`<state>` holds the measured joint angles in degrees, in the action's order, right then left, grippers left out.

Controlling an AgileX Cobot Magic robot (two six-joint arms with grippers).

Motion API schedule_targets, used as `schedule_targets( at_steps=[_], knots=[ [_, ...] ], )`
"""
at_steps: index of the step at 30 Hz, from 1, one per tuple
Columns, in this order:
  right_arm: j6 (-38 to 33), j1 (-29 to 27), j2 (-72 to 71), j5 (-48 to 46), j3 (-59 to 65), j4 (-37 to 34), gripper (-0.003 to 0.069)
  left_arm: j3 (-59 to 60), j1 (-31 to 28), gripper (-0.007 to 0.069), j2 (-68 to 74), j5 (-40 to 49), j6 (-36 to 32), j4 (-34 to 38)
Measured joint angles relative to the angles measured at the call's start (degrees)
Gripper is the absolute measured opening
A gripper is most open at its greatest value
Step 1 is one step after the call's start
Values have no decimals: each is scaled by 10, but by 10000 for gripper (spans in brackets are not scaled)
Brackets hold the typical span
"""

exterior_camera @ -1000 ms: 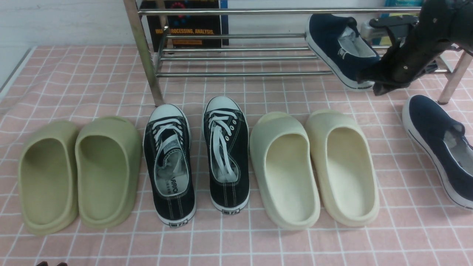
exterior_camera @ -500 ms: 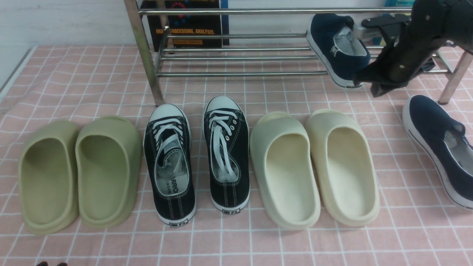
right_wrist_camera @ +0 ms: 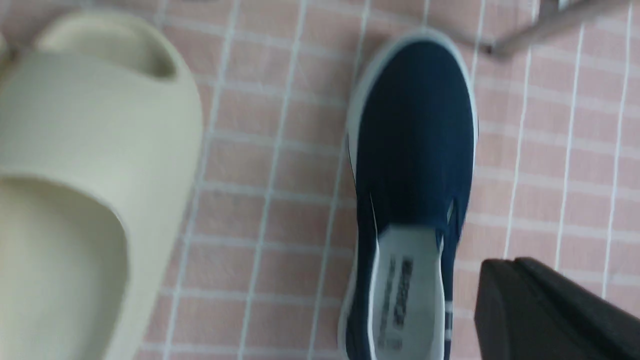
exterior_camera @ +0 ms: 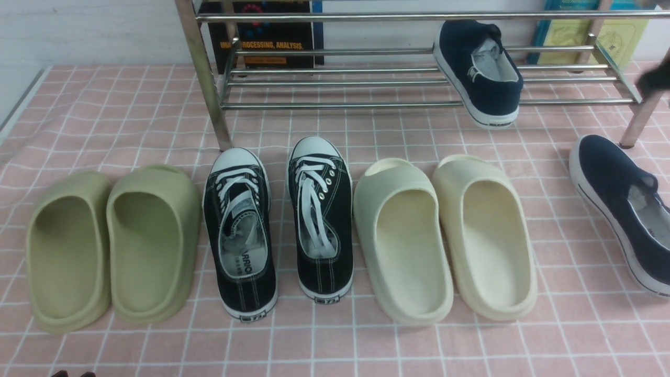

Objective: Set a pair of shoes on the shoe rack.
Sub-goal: Use the right arm to grab the shoe closest to it, then use the right arm to put a shoe into the shoe rack

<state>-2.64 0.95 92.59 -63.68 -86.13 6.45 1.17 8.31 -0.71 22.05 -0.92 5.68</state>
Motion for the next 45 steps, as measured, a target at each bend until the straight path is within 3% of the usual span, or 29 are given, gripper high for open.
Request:
schedule_targets(
  at_steps=[3, 5, 7, 8, 12, 15, 18, 23, 30, 45],
  knots=[
    [-6, -37, -26, 25, 137, -17, 21, 0, 0, 239, 0, 0, 0, 0],
    [-9, -39, -27, 35, 158, -17, 48, 0, 0, 239, 0, 0, 0, 0],
    [-11, -38, -28, 61, 168, -18, 138, 0, 0, 239, 0, 0, 0, 0],
    [-11, -38, -28, 63, 168, -18, 146, 0, 0, 239, 0, 0, 0, 0],
    [-11, -38, -25, 101, 176, -30, 337, 0, 0, 239, 0, 0, 0, 0],
    [-11, -38, -9, 124, 195, -35, 426, 0, 0, 239, 0, 0, 0, 0],
    [-11, -38, 26, 152, 216, -58, 465, 0, 0, 239, 0, 0, 0, 0],
    [-11, -38, 75, 182, 225, -71, 424, 0, 0, 239, 0, 0, 0, 0],
    [-16, -38, 98, 182, 223, -70, 28, 0, 0, 239, 0, 0, 0, 0],
    [-35, -38, 31, 110, 165, -96, 20, 0, 0, 239, 0, 0, 0, 0]
  ],
)
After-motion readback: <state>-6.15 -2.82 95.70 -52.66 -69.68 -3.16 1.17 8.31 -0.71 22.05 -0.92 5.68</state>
